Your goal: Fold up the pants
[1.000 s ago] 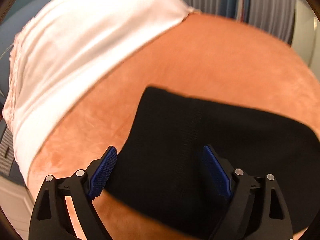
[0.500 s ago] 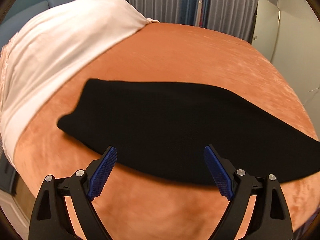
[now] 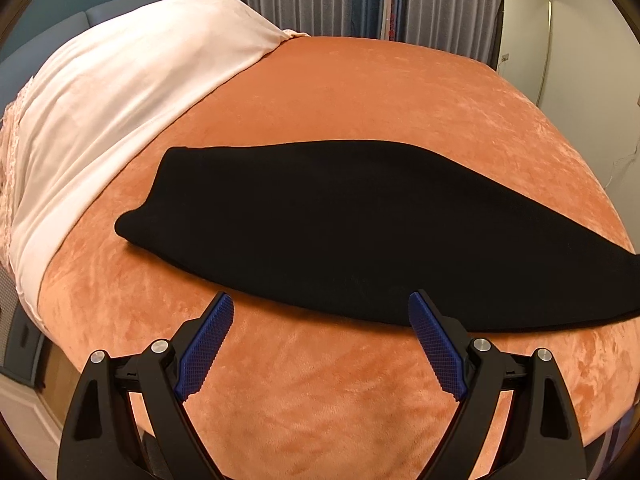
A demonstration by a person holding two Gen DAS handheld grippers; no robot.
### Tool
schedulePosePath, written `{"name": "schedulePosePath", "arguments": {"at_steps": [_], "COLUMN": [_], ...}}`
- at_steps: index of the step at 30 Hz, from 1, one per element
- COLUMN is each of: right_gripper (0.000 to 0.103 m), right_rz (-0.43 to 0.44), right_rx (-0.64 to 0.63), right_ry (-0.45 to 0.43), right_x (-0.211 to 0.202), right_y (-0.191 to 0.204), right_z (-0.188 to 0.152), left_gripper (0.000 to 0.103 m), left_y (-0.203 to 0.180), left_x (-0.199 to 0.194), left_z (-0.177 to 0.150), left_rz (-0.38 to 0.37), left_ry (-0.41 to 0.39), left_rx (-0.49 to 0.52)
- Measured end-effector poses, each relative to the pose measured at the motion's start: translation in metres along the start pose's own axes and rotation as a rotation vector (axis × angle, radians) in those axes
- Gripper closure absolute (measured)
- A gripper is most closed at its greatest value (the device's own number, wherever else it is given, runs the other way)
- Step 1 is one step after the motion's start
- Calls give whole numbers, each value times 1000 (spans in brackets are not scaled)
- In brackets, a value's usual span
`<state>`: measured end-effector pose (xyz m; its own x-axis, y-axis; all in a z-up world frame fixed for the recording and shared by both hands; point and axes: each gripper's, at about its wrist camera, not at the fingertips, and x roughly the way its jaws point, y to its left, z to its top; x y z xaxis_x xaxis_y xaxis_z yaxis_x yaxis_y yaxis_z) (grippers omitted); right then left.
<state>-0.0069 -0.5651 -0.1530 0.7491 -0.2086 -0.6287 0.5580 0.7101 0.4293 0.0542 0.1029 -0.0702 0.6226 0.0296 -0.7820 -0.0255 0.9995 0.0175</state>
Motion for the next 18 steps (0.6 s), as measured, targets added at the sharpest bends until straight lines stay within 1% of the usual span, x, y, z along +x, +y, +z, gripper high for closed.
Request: {"name": "schedulePosePath", "arguments": {"at_steps": [1,2,3,4,6,8,12,15,16,17,18], "right_gripper": [40,40,40,41,40,40,36,36,38,45,48], "right_rz": [-37,-30,16,35,52,95,134,88,81,84,92], "right_rx": [-24,-33,-28,-11,23,62,34,-48,-69,-73,-62], "right_ry": [-45,-40,8,49,80,92,81,88,90,97,108], "right_x": [-12,-14,-12,-5,3,8,12,20,23,25,27], "right_y": [-5,-9,-15,-20,-28,-30,-12,9,14,15,17], "right_z": [2,5,8,10,9,6,1,-2,-3,-2,-1], "left_gripper": [16,15,13,13,13,13,13,13,13,13,13], "left_y": [0,0,0,0,-1,-6,-17,-22,-22,-22,-23], "left_x": [-2,-3,-3,-1,3,6,3,2,3,4,5], "left_z": [0,1,1,1,1,0,-2,-3,-3,-3,-4], "left_rz": [9,13,16,21,20,17,-5,2,3,1,-4], "left_ry": [-5,-10,-11,-9,0,9,10,9,13,16,20], "left_rx": [7,12,18,21,23,19,29,50,47,44,41]}}
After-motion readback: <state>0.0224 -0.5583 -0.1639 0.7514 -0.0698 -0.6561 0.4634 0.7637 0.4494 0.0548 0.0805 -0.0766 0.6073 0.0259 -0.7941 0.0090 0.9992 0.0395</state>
